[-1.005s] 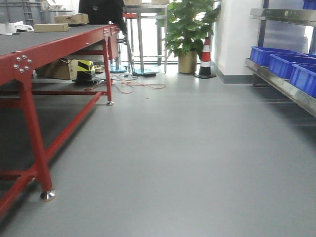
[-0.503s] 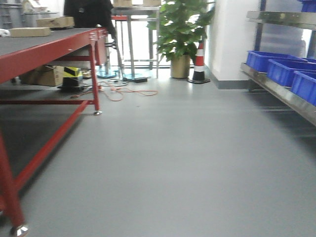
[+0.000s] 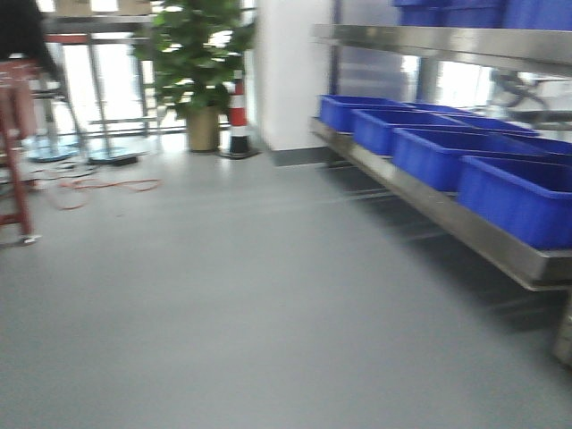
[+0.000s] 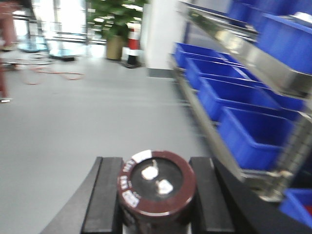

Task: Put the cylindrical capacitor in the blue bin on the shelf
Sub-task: 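Carry both held cylinders while driving to the shelf of blue bins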

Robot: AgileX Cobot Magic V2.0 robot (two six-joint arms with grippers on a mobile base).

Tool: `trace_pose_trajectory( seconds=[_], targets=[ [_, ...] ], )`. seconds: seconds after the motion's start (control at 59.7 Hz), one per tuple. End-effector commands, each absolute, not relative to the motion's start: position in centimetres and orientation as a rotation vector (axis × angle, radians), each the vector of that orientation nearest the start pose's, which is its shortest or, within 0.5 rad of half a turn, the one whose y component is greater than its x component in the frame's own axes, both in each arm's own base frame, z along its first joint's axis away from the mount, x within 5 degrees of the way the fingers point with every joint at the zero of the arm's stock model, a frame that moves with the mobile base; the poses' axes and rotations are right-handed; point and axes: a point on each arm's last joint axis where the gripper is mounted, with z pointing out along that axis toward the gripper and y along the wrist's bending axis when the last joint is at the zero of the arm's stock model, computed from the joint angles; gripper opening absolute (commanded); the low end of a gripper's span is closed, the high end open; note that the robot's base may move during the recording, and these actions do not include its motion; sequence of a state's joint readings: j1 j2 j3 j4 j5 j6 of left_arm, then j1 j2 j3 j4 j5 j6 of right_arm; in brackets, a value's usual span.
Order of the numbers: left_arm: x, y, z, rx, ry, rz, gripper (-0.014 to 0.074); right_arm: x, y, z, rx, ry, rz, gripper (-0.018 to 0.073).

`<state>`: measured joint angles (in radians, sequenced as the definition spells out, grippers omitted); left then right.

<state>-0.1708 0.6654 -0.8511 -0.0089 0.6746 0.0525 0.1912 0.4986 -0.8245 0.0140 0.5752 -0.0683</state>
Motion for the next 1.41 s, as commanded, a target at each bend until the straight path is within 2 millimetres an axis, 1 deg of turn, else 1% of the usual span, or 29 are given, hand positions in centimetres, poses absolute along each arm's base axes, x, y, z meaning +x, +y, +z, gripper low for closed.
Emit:
trace_pose_trajectory(
  seconds=[0.0, 1.391],
  targets=[
    [11.86, -2.18, 38.35, 0.217, 1.938, -0.096, -0.0111, 7.92, 1.54, 40.18, -0.219, 1.679, 0.093, -0.0025],
    [11.86, -2.18, 38.35, 0.217, 1.938, -0.096, -0.0111, 7.92, 1.54, 40.18, -0.219, 1.679, 0.093, -0.0025]
  ],
)
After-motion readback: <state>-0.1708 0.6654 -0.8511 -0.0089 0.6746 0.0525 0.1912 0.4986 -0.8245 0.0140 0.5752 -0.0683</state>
